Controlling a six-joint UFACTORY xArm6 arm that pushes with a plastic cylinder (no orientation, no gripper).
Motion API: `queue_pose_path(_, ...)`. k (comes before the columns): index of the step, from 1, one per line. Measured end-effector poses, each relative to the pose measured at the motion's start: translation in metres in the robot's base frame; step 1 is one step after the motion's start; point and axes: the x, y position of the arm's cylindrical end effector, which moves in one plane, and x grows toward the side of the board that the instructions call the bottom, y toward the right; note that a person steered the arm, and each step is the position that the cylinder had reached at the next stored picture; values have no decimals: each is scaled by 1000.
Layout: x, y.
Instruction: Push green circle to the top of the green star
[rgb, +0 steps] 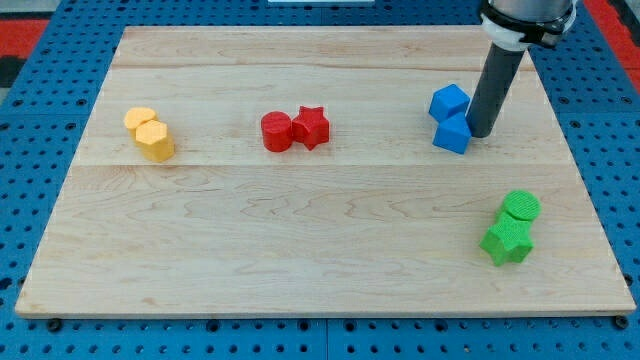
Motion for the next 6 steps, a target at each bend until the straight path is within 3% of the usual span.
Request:
queue_pose_path(1,12,-8)
queue_pose_path(2,23,26)
queue_pose_path(4,131,87)
queue_pose_path(5,159,84)
queue_pose_path(6,137,73)
